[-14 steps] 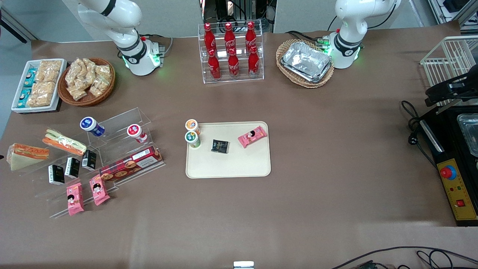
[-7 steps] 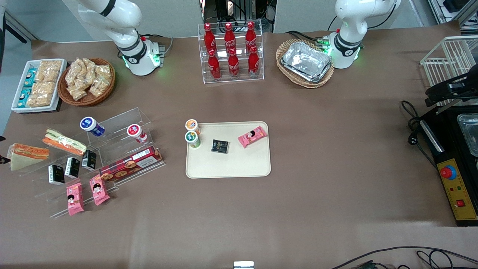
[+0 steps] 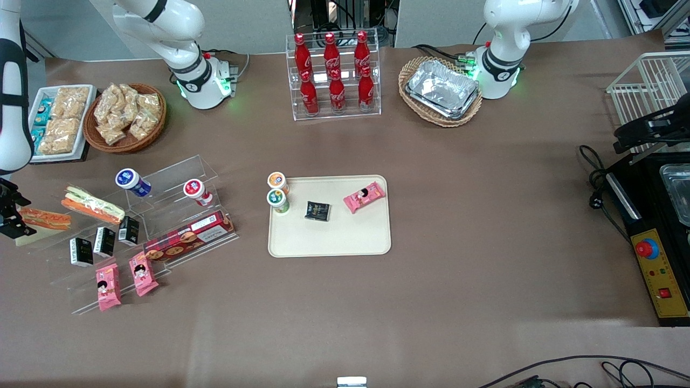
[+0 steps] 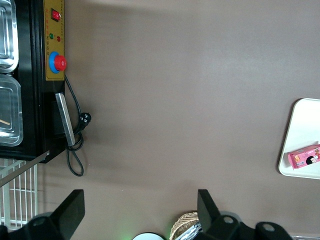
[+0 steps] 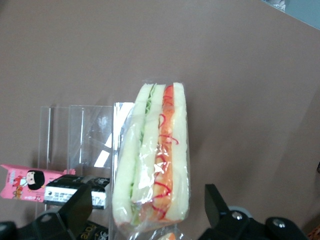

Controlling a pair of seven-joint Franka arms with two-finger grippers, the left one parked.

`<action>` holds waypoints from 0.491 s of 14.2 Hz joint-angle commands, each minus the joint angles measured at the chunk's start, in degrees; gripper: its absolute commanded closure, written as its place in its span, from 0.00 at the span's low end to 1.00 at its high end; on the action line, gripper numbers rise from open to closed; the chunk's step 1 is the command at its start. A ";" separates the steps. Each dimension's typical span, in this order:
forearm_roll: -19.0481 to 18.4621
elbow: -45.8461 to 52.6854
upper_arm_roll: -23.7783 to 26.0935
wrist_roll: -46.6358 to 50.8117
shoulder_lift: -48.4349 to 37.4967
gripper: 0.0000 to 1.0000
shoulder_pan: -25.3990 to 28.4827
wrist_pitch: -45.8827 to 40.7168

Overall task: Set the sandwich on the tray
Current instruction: 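Lower the right gripper and grasp the wrapped triangle sandwich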

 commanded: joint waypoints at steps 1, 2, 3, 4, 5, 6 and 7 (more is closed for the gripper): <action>0.68 -2.20 0.27 0.42 -0.82 0.03 -1.12 3.57; 0.68 -2.20 0.27 0.42 -0.56 0.09 -1.56 3.93; 0.68 -2.20 0.27 0.34 -0.47 0.25 -1.56 4.19; 0.68 -2.20 0.18 0.33 -0.12 0.35 -1.56 4.28; 0.68 -2.20 0.18 0.33 0.15 0.42 -1.56 4.63; 0.68 -2.20 0.18 0.42 0.50 0.50 -1.65 5.59; 0.68 -2.20 0.27 0.42 0.93 0.52 -1.74 6.12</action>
